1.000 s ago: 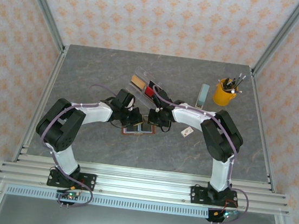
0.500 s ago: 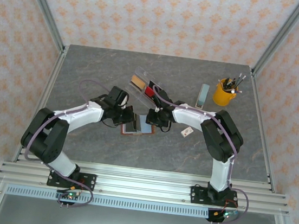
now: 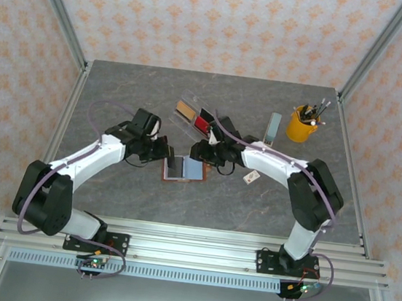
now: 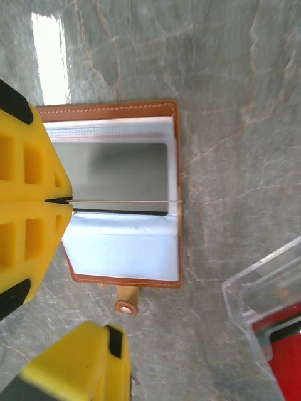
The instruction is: Take the credit cards out of the card holder
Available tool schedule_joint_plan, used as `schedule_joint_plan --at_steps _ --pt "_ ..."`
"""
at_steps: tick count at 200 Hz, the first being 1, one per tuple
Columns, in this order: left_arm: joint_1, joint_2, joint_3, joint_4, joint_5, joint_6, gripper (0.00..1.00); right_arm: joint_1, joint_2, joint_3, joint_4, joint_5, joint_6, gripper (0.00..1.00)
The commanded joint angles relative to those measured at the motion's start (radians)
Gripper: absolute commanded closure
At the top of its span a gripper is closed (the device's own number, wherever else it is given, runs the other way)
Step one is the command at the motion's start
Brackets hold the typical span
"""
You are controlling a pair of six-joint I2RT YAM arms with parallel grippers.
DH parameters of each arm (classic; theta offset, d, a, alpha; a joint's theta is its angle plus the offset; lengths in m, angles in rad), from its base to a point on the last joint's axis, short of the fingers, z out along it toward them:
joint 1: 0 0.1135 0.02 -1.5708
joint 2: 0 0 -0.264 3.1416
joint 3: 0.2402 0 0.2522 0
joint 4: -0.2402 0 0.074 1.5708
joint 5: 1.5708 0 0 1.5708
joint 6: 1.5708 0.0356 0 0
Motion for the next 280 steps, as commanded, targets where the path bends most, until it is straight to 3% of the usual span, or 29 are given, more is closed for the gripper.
schedule_joint_plan --at_steps 1,37,70,119,166,235,258,280 --pt "0.014 -0.066 0.01 0.027 0.03 0.0 1.0 -0.02 -0.067 -0.045 0.101 -0.062 0.047 0.47" --pt "0.015 -0.107 -0.032 0.265 0.177 -0.151 1.0 -0.109 -0.091 -0.097 0.313 -0.276 0.238 0.34" --pt "0.015 -0.119 -0.074 0.472 0.258 -0.288 1.0 -0.15 -0.098 -0.116 0.469 -0.365 0.362 0.24" --pt "0.015 -0.105 -0.075 0.587 0.299 -0.38 1.0 -0.165 -0.085 -0.124 0.639 -0.432 0.512 0.27" --pt "0.02 -0.082 -0.073 0.604 0.297 -0.408 1.0 -0.165 -0.103 -0.133 0.706 -0.456 0.554 0.45" --pt "0.028 -0.089 -0.068 0.54 0.274 -0.382 1.0 -0.165 -0.132 -0.087 0.511 -0.402 0.412 0.84" --pt "0.037 -0.093 -0.032 0.405 0.236 -0.318 0.75 -0.165 -0.14 -0.027 0.332 -0.333 0.256 0.99" --pt "0.056 -0.106 0.02 0.194 0.13 -0.196 0.47 -0.165 -0.14 0.045 0.145 -0.21 0.047 1.0"
